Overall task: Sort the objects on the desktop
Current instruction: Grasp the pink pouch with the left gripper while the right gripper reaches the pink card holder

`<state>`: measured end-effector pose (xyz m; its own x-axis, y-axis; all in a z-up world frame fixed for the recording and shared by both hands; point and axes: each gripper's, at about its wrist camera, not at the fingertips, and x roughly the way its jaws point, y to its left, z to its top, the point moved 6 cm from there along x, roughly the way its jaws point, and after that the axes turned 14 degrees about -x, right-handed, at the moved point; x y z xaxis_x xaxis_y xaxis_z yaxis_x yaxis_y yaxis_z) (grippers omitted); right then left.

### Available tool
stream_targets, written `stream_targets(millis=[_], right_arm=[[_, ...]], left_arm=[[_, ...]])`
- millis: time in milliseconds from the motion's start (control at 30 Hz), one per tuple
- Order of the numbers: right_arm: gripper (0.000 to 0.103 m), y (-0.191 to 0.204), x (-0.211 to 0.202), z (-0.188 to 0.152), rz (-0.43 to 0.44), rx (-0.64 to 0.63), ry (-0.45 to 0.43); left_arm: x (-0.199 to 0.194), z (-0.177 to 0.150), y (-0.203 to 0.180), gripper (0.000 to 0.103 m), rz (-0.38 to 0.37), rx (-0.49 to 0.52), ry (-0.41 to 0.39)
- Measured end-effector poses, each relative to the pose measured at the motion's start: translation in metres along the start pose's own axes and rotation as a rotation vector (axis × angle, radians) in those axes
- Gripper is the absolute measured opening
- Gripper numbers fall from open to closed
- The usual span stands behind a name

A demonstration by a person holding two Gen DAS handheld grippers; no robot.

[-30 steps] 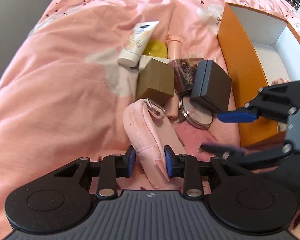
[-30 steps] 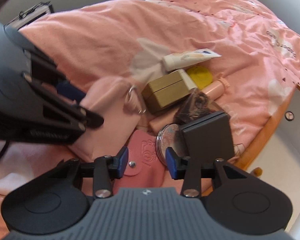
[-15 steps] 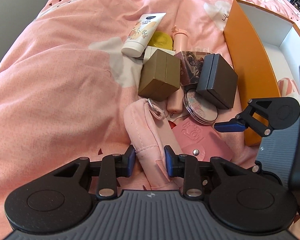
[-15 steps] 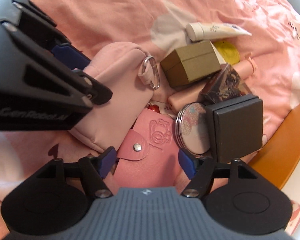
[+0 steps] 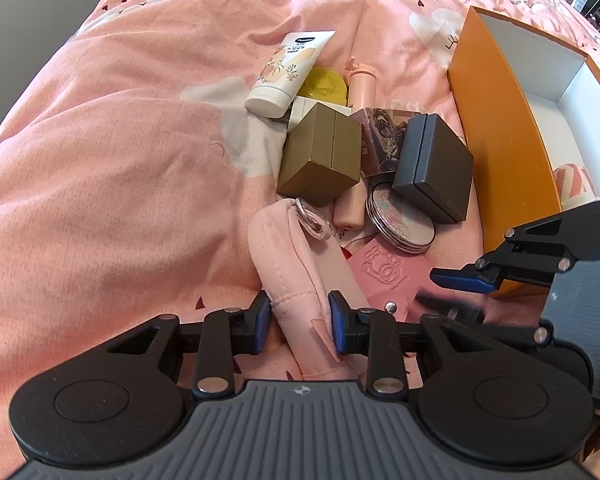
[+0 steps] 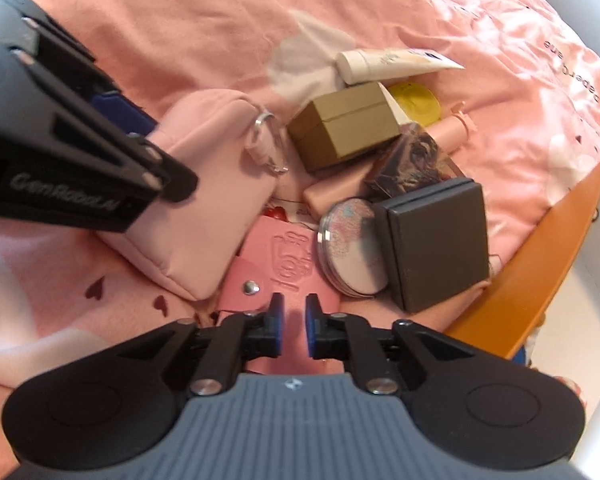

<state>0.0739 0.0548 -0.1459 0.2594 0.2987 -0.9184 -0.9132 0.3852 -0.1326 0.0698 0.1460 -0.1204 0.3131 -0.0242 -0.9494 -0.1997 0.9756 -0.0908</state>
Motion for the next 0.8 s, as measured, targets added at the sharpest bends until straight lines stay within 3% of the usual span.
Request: stream_targets(millis=[33, 167, 433, 667, 800], right_arm=[[0.043, 0.0, -0.002, 0.0, 0.011, -0.008, -0.012], [0.058, 0.004, 0.0, -0.001, 0.038, -0.037, -0.008], [0.067, 0.01, 0.013, -0.002, 0.052, -0.053, 0.017], [0.067, 0.016, 0.027, 0.002, 0.074, -0.085, 0.061], [0.079, 0.013, 0.036, 0.003, 0.052, -0.086, 0.087]], left_arm=[[0.0, 0.0, 0.0, 0.035, 0.0, 0.0, 0.0], [0.0, 0.001, 0.0, 0.035, 0.0, 0.0, -0.002], [0.0, -0.002, 0.002, 0.035, -0.004, -0.006, -0.015], [0.002, -0.004, 0.004, 0.035, -0.015, -0.018, -0.017], [0.003, -0.004, 0.006, 0.035, -0.028, -0.037, -0.013]])
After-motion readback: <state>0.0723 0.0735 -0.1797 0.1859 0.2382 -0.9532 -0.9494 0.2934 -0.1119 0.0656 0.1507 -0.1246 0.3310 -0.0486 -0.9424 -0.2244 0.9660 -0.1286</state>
